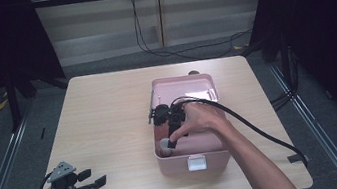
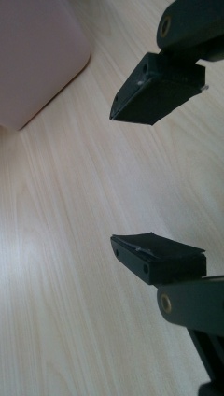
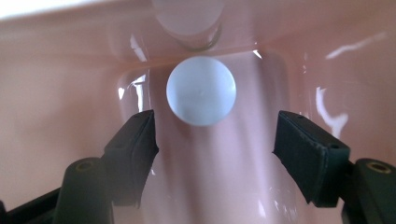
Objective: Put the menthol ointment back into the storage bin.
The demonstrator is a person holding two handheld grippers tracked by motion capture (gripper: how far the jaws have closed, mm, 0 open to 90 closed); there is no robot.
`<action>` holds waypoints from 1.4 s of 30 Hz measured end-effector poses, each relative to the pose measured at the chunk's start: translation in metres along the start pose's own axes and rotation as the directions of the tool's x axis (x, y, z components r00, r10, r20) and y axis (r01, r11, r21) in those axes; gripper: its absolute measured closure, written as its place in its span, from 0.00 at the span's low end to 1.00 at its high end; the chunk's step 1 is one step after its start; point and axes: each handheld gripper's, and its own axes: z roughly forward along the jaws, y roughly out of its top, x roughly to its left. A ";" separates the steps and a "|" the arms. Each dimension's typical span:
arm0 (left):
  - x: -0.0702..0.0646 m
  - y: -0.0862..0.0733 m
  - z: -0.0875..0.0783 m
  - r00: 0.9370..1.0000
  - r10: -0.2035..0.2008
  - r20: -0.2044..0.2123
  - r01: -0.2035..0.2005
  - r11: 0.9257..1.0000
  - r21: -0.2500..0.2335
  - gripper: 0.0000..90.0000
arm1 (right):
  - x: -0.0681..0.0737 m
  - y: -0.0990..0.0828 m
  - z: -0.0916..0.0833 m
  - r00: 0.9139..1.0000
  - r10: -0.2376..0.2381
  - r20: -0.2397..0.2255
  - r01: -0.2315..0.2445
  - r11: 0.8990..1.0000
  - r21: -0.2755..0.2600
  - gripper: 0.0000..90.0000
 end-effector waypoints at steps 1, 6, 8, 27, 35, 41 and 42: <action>0.000 0.000 0.000 1.000 -0.002 0.000 0.002 1.000 -0.001 0.38 | 0.000 -0.002 -0.003 1.000 0.002 0.005 -0.002 1.000 -0.004 0.33; 0.000 0.000 0.000 1.000 0.003 0.005 -0.003 1.000 -0.001 0.36 | 0.000 -0.010 -0.011 1.000 0.023 0.020 -0.022 0.998 -0.054 0.35; 0.000 0.000 0.000 1.000 0.002 0.006 -0.002 1.000 -0.001 0.36 | 0.001 -0.015 -0.013 0.999 0.047 0.020 -0.046 0.995 -0.083 0.35; 0.000 0.000 0.000 1.000 0.005 0.009 -0.005 1.000 -0.003 0.34 | 0.005 -0.049 -0.029 0.993 0.109 0.040 -0.100 0.977 -0.187 0.39; 0.000 0.000 0.001 1.000 0.007 0.005 -0.007 1.000 -0.001 0.34 | 0.003 -0.071 -0.036 0.989 0.144 0.016 -0.137 0.967 -0.213 0.38; 0.000 0.000 0.001 1.000 0.008 0.006 -0.008 1.000 0.001 0.34 | 0.005 -0.084 -0.043 0.986 0.165 0.027 -0.154 0.960 -0.234 0.37; 0.000 0.000 0.001 1.000 0.005 0.006 -0.005 1.000 -0.001 0.34 | 0.006 -0.088 -0.045 0.985 0.169 0.031 -0.157 0.959 -0.234 0.37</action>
